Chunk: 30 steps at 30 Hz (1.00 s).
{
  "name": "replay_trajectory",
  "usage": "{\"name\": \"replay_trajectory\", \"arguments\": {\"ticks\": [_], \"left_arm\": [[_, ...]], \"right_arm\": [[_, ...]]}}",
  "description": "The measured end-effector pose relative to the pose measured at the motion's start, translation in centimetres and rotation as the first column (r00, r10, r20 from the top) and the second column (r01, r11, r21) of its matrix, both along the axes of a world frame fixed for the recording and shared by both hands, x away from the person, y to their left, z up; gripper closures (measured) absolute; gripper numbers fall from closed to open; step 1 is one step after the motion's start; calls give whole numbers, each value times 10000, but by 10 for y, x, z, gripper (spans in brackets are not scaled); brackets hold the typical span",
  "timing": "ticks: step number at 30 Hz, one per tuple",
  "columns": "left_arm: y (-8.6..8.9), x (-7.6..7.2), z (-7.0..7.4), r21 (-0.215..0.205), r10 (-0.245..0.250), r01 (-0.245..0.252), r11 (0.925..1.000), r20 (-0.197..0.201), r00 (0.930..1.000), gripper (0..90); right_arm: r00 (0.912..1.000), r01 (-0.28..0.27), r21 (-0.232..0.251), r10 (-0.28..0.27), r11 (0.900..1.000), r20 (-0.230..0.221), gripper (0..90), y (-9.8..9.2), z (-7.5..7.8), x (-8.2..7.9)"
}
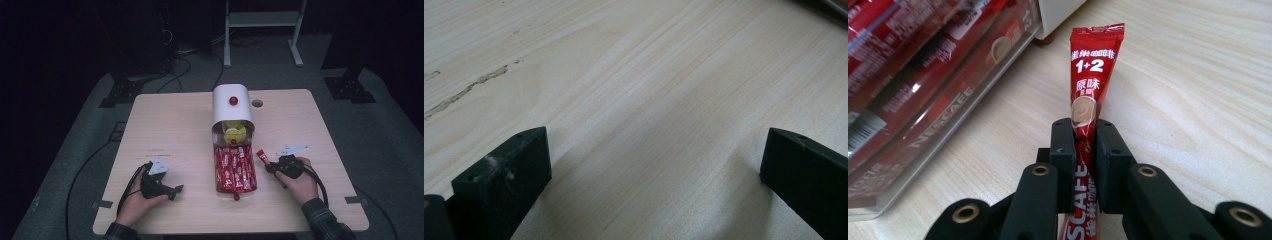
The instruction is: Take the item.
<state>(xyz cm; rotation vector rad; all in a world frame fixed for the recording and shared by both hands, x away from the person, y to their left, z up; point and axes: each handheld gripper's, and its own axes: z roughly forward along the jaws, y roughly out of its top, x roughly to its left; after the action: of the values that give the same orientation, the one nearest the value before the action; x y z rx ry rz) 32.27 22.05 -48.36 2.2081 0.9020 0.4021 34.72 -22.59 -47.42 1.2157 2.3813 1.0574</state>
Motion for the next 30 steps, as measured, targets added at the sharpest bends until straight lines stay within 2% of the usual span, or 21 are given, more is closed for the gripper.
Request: {"name": "replay_trajectory", "arguments": {"ticks": [12, 17, 21, 25, 30], "left_arm": [[0, 0, 0, 0, -1, 1, 10000, 2, 10000, 0], [0, 0, 0, 2, -4, 4, 10000, 2, 10000, 0], [0, 0, 0, 1, -4, 4, 10000, 4, 10000, 0], [0, 0, 0, 3, -4, 4, 10000, 1, 10000, 0], [0, 0, 0, 6, -7, 7, 10000, 0, 10000, 0]], "right_arm": [[9999, -35, -128, 36, 9999, 96, 774, 1, 0, 0], [9999, -37, -114, 38, 9999, 144, 725, 1, 0, -1], [9997, -74, 15, 73, 10000, 229, 646, 0, 2, -1], [9996, 97, 156, -101, 9998, 274, 490, -2, 4, -2], [9990, 190, 219, -199, 9996, 397, 428, -9, 7, -4]]}}
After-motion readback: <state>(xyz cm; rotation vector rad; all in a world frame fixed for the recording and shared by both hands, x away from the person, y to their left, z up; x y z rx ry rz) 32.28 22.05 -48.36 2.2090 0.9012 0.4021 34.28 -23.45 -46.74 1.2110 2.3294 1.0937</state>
